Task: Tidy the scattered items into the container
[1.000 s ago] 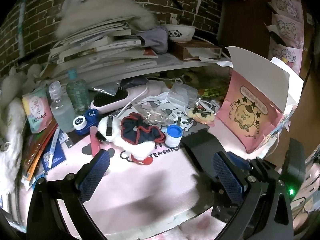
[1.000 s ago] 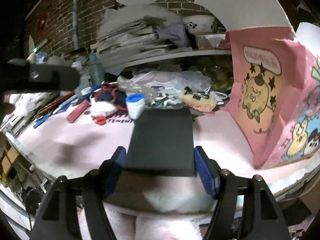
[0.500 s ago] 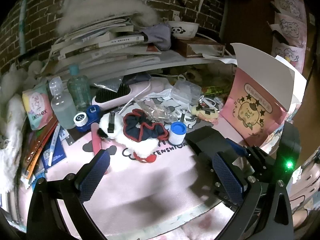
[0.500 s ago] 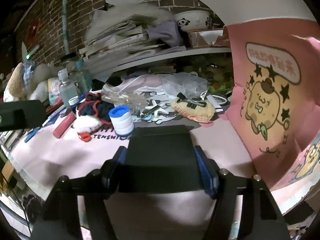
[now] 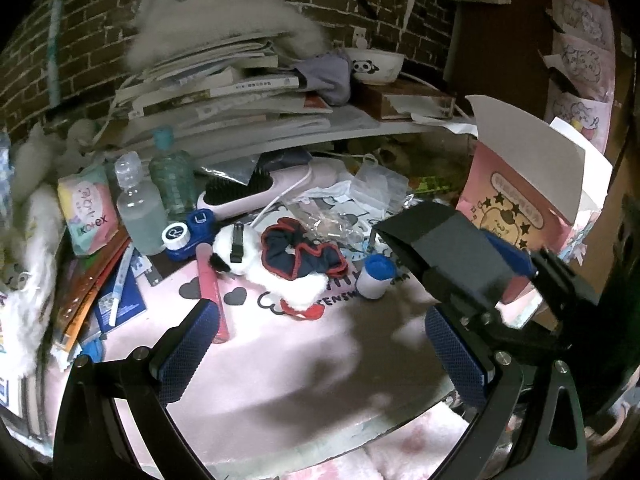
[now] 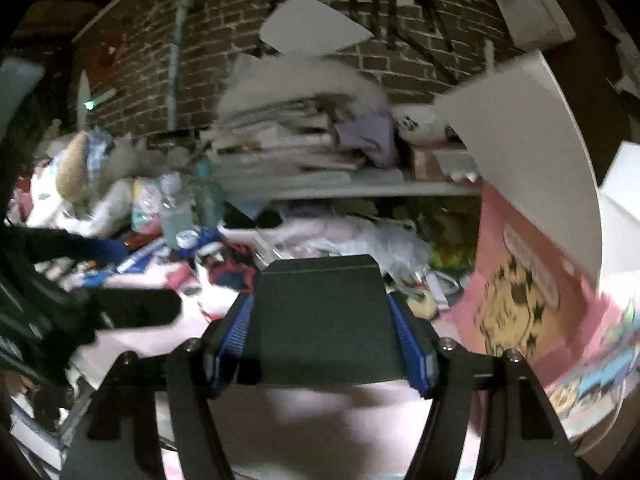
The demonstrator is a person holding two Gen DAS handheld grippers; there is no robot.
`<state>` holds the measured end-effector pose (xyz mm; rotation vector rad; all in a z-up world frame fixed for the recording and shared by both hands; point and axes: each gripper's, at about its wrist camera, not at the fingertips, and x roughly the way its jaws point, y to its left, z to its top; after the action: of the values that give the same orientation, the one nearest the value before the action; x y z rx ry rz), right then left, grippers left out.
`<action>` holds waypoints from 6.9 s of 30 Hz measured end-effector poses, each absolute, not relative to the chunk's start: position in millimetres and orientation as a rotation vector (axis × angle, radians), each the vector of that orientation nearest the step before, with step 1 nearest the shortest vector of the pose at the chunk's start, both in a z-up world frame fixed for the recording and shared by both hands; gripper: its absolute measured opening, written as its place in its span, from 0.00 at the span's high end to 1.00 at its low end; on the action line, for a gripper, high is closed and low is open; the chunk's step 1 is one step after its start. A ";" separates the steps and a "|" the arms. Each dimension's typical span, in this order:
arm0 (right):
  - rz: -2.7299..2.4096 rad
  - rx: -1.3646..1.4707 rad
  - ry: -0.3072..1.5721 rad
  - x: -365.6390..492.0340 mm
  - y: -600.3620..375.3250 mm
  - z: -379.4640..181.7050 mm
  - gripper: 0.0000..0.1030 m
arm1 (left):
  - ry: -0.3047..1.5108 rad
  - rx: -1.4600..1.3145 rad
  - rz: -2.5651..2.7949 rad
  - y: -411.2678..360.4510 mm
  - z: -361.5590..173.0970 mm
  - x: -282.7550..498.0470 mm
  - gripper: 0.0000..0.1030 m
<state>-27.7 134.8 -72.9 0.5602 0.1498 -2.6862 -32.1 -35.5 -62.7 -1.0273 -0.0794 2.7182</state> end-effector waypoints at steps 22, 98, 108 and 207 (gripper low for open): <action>-2.539 0.382 0.039 -20.9 201.7 70.9 0.38 | -0.052 -0.999 2.735 -32.2 -46.7 -25.1 0.00; -2.196 0.745 0.266 11.6 114.3 -75.2 0.17 | -0.170 -1.065 2.969 -82.0 -133.0 -71.7 0.80; -2.252 0.829 0.233 -4.1 136.5 -94.2 0.17 | -0.136 -1.028 3.002 -75.4 -136.4 -57.1 0.89; -2.456 0.848 -0.041 -39.8 180.3 -122.5 0.17 | 0.446 -1.192 2.112 249.3 1.3 -150.0 0.45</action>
<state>-39.8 180.3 -122.5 0.8478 -0.0406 -2.4560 -150.0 249.3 1.3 -1.1917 0.4458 2.1116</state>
